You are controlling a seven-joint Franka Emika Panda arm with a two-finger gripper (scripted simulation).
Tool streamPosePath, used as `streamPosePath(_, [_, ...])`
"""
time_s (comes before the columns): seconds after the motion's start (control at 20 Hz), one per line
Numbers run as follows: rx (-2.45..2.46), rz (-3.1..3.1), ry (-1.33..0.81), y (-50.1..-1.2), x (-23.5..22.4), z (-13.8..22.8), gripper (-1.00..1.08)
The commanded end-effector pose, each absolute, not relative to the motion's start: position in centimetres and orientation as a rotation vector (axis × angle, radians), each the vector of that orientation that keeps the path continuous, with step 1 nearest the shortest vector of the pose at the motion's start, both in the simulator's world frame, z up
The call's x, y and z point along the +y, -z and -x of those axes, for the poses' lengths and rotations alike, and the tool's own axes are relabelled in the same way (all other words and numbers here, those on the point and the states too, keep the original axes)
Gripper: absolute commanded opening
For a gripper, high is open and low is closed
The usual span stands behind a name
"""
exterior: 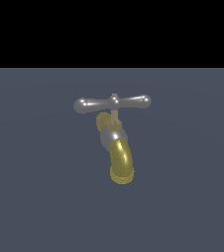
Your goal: Turn on the faucet by rotating a designated handle.
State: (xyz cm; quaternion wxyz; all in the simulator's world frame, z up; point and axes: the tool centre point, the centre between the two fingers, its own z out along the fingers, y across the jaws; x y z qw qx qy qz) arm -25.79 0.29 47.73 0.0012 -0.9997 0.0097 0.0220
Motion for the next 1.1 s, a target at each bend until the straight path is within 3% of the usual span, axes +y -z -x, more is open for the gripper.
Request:
streamPosePath(0.0, [0.03,3.138,-0.069,-47.7,0.3,25.8,-1.0])
streamPosePath(1.05, [-0.377,3.116,-0.063,-43.7,-3.0,25.4,-1.0])
